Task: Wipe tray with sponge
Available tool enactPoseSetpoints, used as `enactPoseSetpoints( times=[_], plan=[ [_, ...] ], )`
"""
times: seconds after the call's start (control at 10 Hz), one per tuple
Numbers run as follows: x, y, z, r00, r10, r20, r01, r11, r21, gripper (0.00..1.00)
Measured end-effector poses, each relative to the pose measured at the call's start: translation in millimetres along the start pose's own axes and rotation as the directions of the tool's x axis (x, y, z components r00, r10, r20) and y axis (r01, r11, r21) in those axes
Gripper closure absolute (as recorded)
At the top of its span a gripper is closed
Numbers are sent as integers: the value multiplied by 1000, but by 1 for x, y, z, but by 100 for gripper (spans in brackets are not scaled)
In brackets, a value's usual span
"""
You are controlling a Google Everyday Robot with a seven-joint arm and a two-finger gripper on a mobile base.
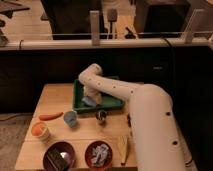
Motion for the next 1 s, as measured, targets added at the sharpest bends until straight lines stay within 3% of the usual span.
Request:
enactPoseSetpoints(
  times=[0.3, 0.6, 0.8, 1.0],
  plan=[
    [50, 20, 16, 993, 117, -27, -118, 992, -41, 32],
    [71, 14, 15, 985, 164, -50, -166, 985, -41, 32],
    [65, 2, 6, 987, 155, -43, -156, 988, -13, 32],
    [41, -24, -1, 993, 115, -25, -115, 993, 18, 32]
  ],
)
